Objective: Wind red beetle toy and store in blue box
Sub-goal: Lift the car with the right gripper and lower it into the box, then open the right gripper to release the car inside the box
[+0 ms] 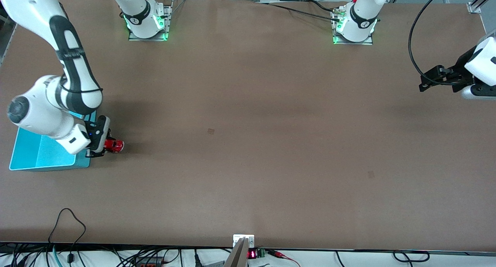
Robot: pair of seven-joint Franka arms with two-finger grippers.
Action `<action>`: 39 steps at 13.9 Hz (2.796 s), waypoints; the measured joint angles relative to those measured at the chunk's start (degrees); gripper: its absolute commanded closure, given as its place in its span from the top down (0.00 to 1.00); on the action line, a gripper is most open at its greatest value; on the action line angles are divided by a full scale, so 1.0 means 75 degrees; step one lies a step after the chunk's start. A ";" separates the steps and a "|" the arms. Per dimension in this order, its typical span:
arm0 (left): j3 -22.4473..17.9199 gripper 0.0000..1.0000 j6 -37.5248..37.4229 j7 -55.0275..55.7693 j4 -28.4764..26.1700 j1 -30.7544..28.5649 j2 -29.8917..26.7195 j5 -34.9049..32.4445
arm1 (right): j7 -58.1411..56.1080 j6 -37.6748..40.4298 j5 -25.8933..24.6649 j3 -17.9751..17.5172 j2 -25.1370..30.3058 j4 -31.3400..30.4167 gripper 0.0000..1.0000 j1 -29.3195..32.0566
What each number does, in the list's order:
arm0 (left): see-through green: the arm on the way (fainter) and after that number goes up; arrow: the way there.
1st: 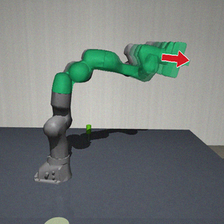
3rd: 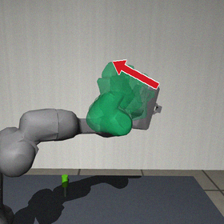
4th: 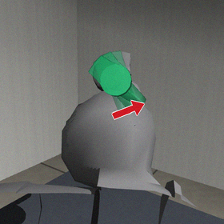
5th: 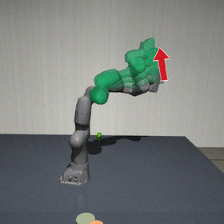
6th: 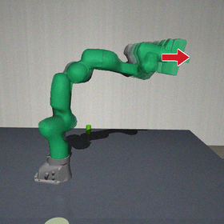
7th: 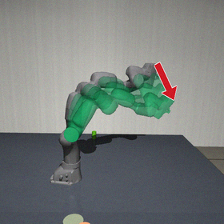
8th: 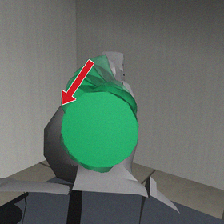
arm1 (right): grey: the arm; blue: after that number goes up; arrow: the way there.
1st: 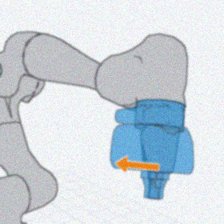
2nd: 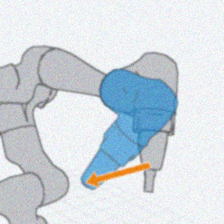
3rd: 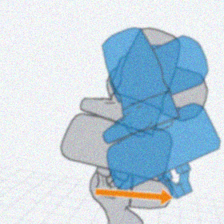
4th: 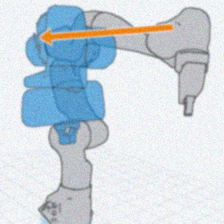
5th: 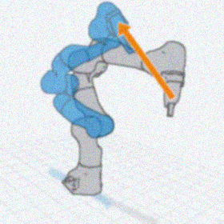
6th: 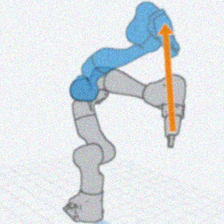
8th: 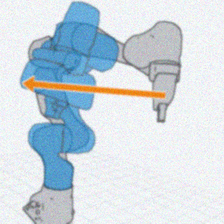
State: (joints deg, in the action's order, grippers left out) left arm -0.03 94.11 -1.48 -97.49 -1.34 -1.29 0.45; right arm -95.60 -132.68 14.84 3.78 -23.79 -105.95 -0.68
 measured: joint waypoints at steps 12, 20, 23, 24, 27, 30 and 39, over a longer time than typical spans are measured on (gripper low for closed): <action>0.0015 1.00 -0.0083 0.0000 0.0042 0.0034 0.0025 0.0010 | 0.7816 0.0345 -0.0687 0.0877 0.0445 0.0392 0.19 0.0492; 0.0007 1.00 -0.0180 0.0000 0.0046 0.0013 0.0025 0.0010 | 0.9511 0.0396 -0.0686 0.0925 -0.0109 0.0129 0.21 0.1643; 0.0007 1.00 -0.0217 0.0000 0.0048 0.0013 0.0025 0.0010 | 0.9595 0.0383 -0.0686 0.0924 -0.0410 0.0084 0.26 0.1697; 0.0007 1.00 -0.0223 0.0000 0.0048 0.0014 0.0025 0.0010 | 0.9602 0.0383 -0.0686 0.0924 -0.0476 0.0052 0.26 0.1705; 0.0007 1.00 -0.0231 0.0000 0.0050 0.0013 0.0025 0.0010 | 0.9602 0.0222 -0.0686 0.0926 -0.0652 -0.0019 0.26 0.1731; 0.0007 1.00 -0.0247 0.0000 0.0051 0.0013 0.0025 0.0010 | 0.9602 -0.0161 -0.0686 0.0926 -0.0946 -0.0055 0.27 0.1777; 0.0007 1.00 -0.0368 0.0000 0.0051 0.0014 0.0025 0.0010 | 0.9409 -0.0806 -0.0348 0.0926 -0.1470 -0.0038 1.00 0.1878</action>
State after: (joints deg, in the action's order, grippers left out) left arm 0.03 91.35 -1.49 -97.10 -1.24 -1.11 0.53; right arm -25.03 -138.73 12.23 10.72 -34.82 -106.24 13.41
